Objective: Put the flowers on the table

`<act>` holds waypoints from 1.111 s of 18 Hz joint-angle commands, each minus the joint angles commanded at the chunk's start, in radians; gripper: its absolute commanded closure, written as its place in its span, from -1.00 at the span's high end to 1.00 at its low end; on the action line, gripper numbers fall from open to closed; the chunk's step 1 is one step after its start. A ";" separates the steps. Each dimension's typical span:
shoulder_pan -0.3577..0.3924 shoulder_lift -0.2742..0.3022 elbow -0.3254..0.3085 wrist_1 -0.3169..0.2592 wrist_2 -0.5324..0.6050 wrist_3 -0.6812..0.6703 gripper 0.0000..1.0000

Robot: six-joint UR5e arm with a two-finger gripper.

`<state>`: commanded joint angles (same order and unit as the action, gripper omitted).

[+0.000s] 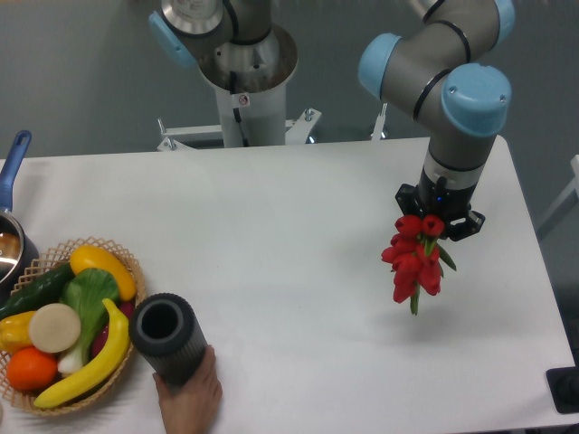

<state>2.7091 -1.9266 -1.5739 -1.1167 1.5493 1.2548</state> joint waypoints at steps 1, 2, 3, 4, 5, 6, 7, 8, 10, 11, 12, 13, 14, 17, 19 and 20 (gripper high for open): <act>-0.008 -0.003 0.002 -0.002 0.002 0.000 -0.84; -0.011 -0.006 0.002 -0.002 0.000 0.000 -0.85; -0.012 -0.006 0.002 -0.005 0.000 -0.002 -0.84; -0.012 -0.008 0.002 -0.005 -0.005 -0.002 -0.84; -0.017 -0.008 0.000 -0.005 -0.002 -0.002 -0.83; -0.032 -0.014 0.000 -0.005 0.000 -0.005 -0.83; -0.050 -0.028 -0.002 -0.003 0.000 -0.012 -0.83; -0.066 -0.038 0.000 0.000 -0.003 -0.029 -0.83; -0.084 -0.055 -0.003 0.026 -0.011 -0.063 -0.82; -0.090 -0.061 -0.014 0.035 -0.014 -0.072 -0.79; -0.095 -0.063 -0.032 0.041 -0.012 -0.074 -0.79; -0.103 -0.061 -0.046 0.055 -0.012 -0.074 -0.78; -0.106 -0.060 -0.055 0.067 -0.012 -0.074 -0.74; -0.110 -0.063 -0.060 0.086 -0.020 -0.092 -0.27; -0.110 -0.064 -0.060 0.091 -0.023 -0.113 0.69; -0.112 -0.064 -0.063 0.094 -0.032 -0.121 1.00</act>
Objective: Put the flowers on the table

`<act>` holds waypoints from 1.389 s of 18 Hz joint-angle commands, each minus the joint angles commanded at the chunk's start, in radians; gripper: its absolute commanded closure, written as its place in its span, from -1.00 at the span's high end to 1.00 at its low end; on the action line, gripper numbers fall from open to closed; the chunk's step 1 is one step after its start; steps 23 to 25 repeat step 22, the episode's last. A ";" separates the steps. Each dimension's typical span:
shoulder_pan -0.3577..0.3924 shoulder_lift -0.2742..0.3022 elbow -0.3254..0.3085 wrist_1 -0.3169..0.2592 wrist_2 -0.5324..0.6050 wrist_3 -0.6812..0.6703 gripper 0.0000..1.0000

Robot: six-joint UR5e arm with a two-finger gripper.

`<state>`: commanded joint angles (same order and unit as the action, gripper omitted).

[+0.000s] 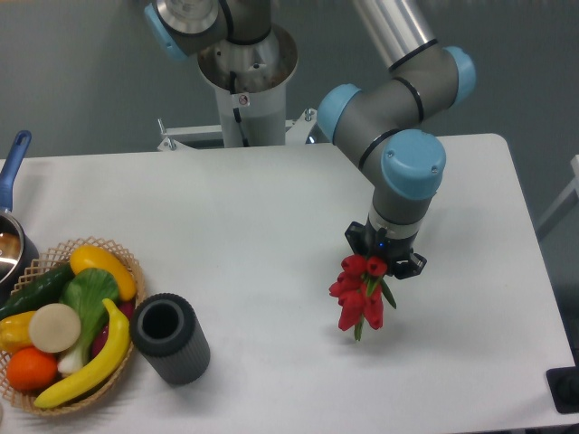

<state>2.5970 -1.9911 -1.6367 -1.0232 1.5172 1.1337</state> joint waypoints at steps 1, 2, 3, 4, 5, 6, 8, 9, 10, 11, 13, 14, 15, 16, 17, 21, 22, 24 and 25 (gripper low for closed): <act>0.000 0.000 -0.005 0.014 -0.008 -0.008 1.00; 0.000 0.000 -0.009 0.031 -0.009 -0.011 1.00; 0.000 0.002 -0.017 0.044 -0.009 -0.011 1.00; 0.000 0.006 -0.021 0.061 -0.009 -0.011 1.00; 0.002 0.009 -0.022 0.066 -0.009 -0.012 1.00; 0.002 0.014 -0.023 0.069 -0.009 -0.012 1.00; 0.003 0.028 -0.026 0.069 -0.005 -0.014 1.00; 0.014 0.034 -0.028 0.066 -0.006 -0.014 1.00; 0.027 0.037 -0.037 0.068 -0.006 -0.012 1.00; 0.038 0.047 -0.044 0.069 -0.006 -0.005 1.00; 0.077 0.070 -0.048 0.072 -0.009 0.001 1.00; 0.086 0.071 -0.045 0.072 -0.009 0.004 1.00; 0.090 0.071 -0.035 0.074 -0.009 0.012 1.00; 0.090 0.071 -0.026 0.074 -0.009 0.026 1.00; 0.092 0.069 -0.015 0.074 -0.008 0.044 1.00; 0.092 0.061 -0.011 0.075 -0.005 0.055 1.00; 0.092 0.061 -0.011 0.075 -0.003 0.055 1.00; 0.092 0.061 -0.011 0.075 -0.003 0.055 1.00; 0.092 0.061 -0.011 0.075 -0.003 0.055 1.00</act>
